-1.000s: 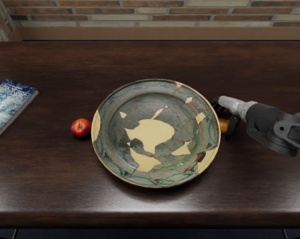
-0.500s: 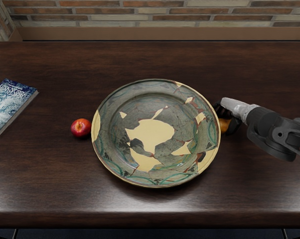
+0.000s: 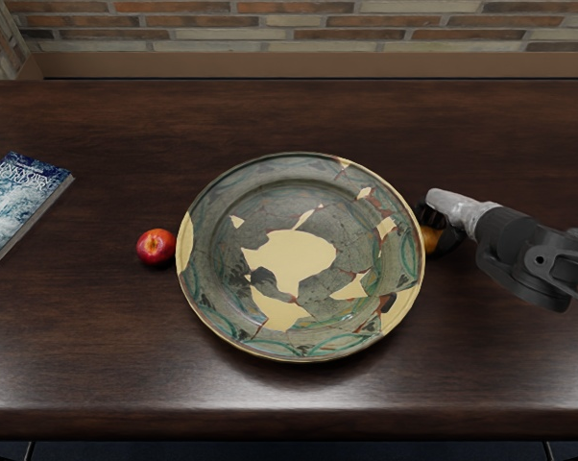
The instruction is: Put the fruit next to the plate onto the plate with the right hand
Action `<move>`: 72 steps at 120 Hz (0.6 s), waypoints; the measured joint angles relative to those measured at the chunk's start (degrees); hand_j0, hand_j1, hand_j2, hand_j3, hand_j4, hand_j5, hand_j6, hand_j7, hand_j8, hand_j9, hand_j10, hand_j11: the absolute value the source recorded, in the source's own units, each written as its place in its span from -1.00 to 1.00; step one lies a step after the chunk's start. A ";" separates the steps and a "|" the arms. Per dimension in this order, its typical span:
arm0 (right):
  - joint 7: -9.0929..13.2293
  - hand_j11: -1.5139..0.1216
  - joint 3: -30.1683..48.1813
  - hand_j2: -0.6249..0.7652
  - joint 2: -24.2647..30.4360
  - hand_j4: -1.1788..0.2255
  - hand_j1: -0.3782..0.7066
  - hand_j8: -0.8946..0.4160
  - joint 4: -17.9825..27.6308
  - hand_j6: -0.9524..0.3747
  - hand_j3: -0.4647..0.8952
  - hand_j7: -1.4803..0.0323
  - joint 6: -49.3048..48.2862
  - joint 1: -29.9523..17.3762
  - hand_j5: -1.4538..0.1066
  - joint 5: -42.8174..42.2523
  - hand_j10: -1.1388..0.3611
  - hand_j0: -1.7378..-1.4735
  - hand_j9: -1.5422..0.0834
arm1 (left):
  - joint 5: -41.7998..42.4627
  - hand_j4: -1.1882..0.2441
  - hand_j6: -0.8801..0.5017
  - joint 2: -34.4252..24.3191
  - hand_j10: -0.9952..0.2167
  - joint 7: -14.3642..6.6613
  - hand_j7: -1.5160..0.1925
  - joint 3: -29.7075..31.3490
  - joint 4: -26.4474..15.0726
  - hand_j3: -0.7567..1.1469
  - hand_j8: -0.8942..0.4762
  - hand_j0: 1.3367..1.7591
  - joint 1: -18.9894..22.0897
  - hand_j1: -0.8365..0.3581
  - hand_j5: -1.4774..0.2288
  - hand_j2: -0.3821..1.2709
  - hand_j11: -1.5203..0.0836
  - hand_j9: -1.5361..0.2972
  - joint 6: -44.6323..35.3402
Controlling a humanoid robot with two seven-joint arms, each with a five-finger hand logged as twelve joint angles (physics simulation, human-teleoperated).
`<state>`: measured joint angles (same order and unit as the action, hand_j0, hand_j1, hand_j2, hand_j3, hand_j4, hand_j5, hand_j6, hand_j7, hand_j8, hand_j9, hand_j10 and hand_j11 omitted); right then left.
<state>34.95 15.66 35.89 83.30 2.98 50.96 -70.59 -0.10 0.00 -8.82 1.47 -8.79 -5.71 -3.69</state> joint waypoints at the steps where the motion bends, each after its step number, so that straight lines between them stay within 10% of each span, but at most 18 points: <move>1: 0.00 -0.24 0.03 0.07 0.02 -0.25 0.23 -0.38 0.00 -0.36 -0.32 -0.18 0.00 -0.03 -0.25 0.00 -0.01 -0.34 -0.18 | 0.00 0.63 0.25 0.00 0.61 0.00 0.75 0.00 0.00 -0.21 0.28 0.52 0.00 0.95 0.71 -0.53 0.87 0.65 0.00; 72: 0.00 -0.35 5.19 0.32 4.70 -0.30 0.23 -0.46 -1.96 -0.43 -0.32 -0.30 -0.31 -0.79 -0.38 2.09 -0.20 -0.37 -0.30 | 0.01 0.63 0.25 0.00 0.61 -0.02 0.75 0.01 0.00 -0.21 0.28 0.52 0.00 0.95 0.71 -0.53 0.87 0.65 0.00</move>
<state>34.95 20.85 40.59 81.34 2.66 50.17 -68.49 -0.09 0.00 -8.84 1.48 -8.79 -5.71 -3.69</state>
